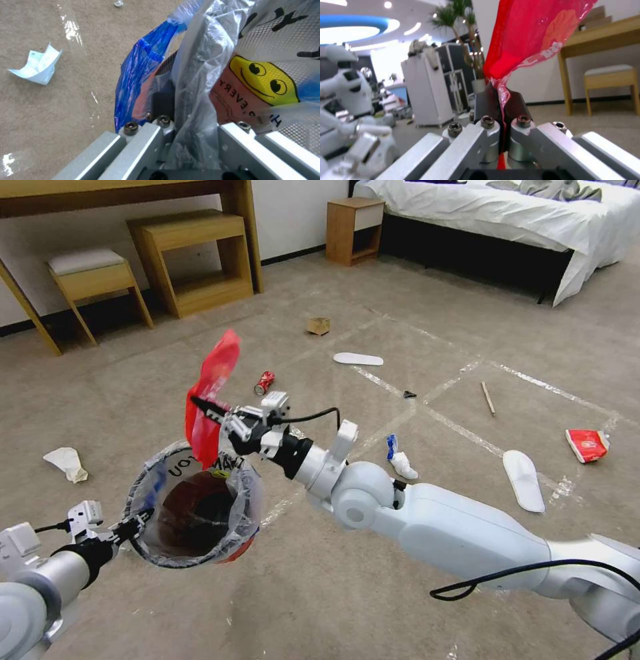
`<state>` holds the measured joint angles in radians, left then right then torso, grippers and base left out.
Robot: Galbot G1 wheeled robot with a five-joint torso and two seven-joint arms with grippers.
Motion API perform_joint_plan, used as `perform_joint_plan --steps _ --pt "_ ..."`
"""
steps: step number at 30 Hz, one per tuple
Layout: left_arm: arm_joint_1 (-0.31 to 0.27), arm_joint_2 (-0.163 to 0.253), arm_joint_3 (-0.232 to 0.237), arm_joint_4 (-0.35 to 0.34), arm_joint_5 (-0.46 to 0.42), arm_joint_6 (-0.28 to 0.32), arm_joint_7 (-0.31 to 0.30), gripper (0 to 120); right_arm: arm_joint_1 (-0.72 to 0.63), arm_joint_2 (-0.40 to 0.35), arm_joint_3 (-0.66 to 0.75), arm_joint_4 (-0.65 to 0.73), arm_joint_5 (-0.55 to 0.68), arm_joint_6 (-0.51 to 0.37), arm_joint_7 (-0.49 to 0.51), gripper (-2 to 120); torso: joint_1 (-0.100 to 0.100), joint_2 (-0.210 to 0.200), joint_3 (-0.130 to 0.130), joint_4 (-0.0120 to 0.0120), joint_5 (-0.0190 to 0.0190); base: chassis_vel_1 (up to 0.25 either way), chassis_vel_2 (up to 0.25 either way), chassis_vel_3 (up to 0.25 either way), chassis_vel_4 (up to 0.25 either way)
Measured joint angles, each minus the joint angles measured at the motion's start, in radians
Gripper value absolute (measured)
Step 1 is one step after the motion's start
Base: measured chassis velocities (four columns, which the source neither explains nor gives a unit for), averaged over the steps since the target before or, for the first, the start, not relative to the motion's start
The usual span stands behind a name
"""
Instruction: Pick up the trash bin and place the garbage on the floor into it.
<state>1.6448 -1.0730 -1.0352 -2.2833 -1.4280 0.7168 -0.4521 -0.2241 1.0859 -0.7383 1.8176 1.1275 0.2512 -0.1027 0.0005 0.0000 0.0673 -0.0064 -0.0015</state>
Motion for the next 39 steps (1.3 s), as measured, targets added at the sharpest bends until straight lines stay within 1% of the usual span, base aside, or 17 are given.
perform_joint_plan --steps 2,4,6,11,18,24,25,26,28,29,30,31,33,34,36,38,39 --pt "0.016 -0.01 -0.011 -0.012 0.003 -0.001 0.0 0 0.007 0.022 -0.022 -0.017 -0.027 0.002 -0.011 0 0.0 0.0 0.0 0.0002 0.0001 0.0 0.0 0.0 0.0" --pt "0.02 -0.013 -0.014 -0.016 0.004 -0.001 0.0 0 0.009 0.03 -0.029 -0.024 -0.039 0.003 -0.016 0 0.0 0.0 0.0 0.0002 0.0001 0.0 0.0 0.0 0.0" --pt "0.029 -0.023 -0.019 -0.03 0.006 -0.002 0.001 0 0.02 0.055 -0.05 -0.053 -0.072 0.01 -0.032 0 0.0 0.0 0.0 0.0003 0.0001 0.0 0.0 0.0 0.0" --pt "0.04 -0.029 -0.025 -0.038 0.008 -0.003 0.002 0 0.025 0.082 -0.066 -0.091 -0.114 0.021 -0.059 0 0.0 0.0 0.0 0.0003 0.0001 0.0 0.0 0.0 0.0" --pt "0.046 -0.029 -0.031 -0.04 0.01 -0.005 0.003 0 0.023 0.079 -0.067 -0.114 -0.15 0.031 -0.083 0 0.0 0.0 0.0 0.0001 0.0001 0.0 0.0 0.0 0.0" --pt "0.039 -0.029 -0.031 -0.031 0.012 -0.006 0.003 0 0.016 0.055 -0.07 -0.111 -0.16 0.032 -0.09 0 0.0 0.0 0.0 0.0001 0.0001 0.0 0.0 0.0 0.0" --pt "0.038 -0.029 -0.031 -0.029 0.012 -0.007 0.003 0 0.014 0.052 -0.072 -0.11 -0.16 0.032 -0.091 2 0.0 0.0 0.0 0.0001 0.0001 0.0 0.0 0.0 0.0" --pt "0.038 -0.029 -0.031 -0.029 0.012 -0.007 0.003 0 0.014 0.052 -0.072 -0.11 -0.16 0.032 -0.091 2 0.0 0.0 0.0 0.0001 0.0001 0.0 0.0 0.0 0.0" --pt "0.033 -0.029 -0.031 -0.025 0.012 -0.007 0.003 0 0.009 0.049 -0.079 -0.11 -0.162 0.033 -0.092 12 0.0 0.0 0.0 0.0001 0.0001 0.0 0.0 0.0 0.0" --pt "0.032 -0.029 -0.031 -0.024 0.012 -0.007 0.003 0 0.008 0.049 -0.081 -0.11 -0.163 0.033 -0.093 15 0.0 0.0 0.0 0.0001 0.0002 0.0 0.0 0.0 0.0" --pt "0.032 -0.029 -0.031 -0.024 0.012 -0.007 0.003 0 0.008 0.049 -0.081 -0.11 -0.163 0.033 -0.093 15 0.0 0.0 0.0 0.0001 0.0002 0.0 0.0 0.0 0.0" --pt "0.03 -0.03 -0.03 -0.023 0.012 -0.008 0.003 0 0.005 0.05 -0.084 -0.11 -0.164 0.034 -0.094 22 0.0 0.0 0.0 0.0001 0.0002 0.0 0.0 0.0 0.0" --pt "0.028 -0.03 -0.029 -0.02 0.012 -0.008 0.003 0 0.003 0.057 -0.085 -0.113 -0.165 0.034 -0.094 30 0.0 0.0 0.0 0.0002 0.0001 0.0 0.0 0.0 0.0" --pt "0.028 -0.03 -0.029 -0.02 0.012 -0.008 0.003 0 0.003 0.057 -0.085 -0.113 -0.165 0.034 -0.094 30 0.0 0.0 0.0 0.0002 0.0001 0.0 0.0 0.0 0.0" --pt "0.025 -0.032 -0.027 -0.016 0.013 -0.008 0.003 0 0.003 0.062 -0.085 -0.116 -0.166 0.035 -0.095 42 0.0 0.0 0.0 0.0002 0.0001 0.0 0.0 0.0 0.0" --pt "0.025 -0.032 -0.027 -0.016 0.013 -0.008 0.003 0 0.003 0.063 -0.085 -0.117 -0.166 0.035 -0.096 43 0.0 0.0 0.0 0.0003 0.0001 0.0 0.0 0.0 0.0" --pt "0.024 -0.033 -0.026 -0.014 0.014 -0.008 0.003 0 0.003 0.063 -0.085 -0.119 -0.167 0.036 -0.098 50 0.0 0.0 0.0 0.0002 0.0001 0.0 0.0 0.0 0.0"
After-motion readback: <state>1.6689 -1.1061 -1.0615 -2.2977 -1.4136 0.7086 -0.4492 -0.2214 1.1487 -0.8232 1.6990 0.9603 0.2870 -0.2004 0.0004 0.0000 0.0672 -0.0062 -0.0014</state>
